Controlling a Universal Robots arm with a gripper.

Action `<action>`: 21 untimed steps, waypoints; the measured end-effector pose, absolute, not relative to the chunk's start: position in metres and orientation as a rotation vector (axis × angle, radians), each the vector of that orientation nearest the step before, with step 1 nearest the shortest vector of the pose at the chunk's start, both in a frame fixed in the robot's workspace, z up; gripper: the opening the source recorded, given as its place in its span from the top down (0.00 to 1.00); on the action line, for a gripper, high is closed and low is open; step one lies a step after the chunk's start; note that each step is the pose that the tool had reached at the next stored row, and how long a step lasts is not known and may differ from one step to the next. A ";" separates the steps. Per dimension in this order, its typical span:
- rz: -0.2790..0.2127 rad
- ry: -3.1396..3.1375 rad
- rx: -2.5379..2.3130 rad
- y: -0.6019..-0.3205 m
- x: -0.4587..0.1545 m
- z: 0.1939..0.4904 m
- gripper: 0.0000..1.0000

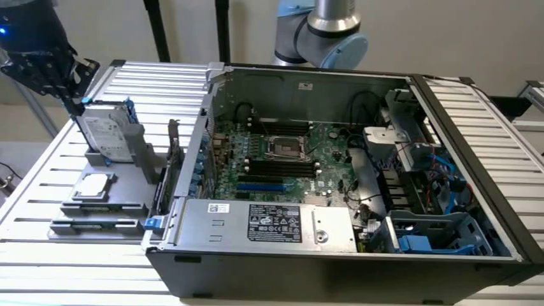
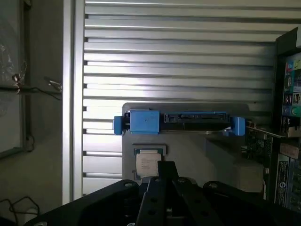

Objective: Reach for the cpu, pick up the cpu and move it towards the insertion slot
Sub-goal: 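Pick up the cpu and move it towards the insertion slot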

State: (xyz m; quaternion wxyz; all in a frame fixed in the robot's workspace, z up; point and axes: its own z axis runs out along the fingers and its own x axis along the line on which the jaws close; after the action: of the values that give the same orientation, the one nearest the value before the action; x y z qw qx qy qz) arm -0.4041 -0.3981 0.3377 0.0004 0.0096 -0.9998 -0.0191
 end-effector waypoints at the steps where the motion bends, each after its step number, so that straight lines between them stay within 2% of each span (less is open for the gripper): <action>1: -0.060 -3.140 0.030 -0.402 -0.406 0.337 0.89; 14: -0.060 -3.140 0.030 -0.412 -0.420 0.336 0.88; 16: -0.060 -3.140 0.031 -0.412 -0.421 0.335 0.76; 17: -0.060 -3.140 0.031 -0.412 -0.422 0.336 0.76; 18: -0.060 -3.140 0.031 -0.412 -0.423 0.336 0.70; 19: -0.060 -3.140 0.032 -0.412 -0.424 0.335 0.70; 21: -0.060 -3.140 0.032 -0.412 -0.425 0.335 0.58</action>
State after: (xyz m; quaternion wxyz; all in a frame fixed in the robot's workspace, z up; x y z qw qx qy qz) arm -0.4245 -0.4123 0.3350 0.0004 0.0103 -0.9998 -0.0191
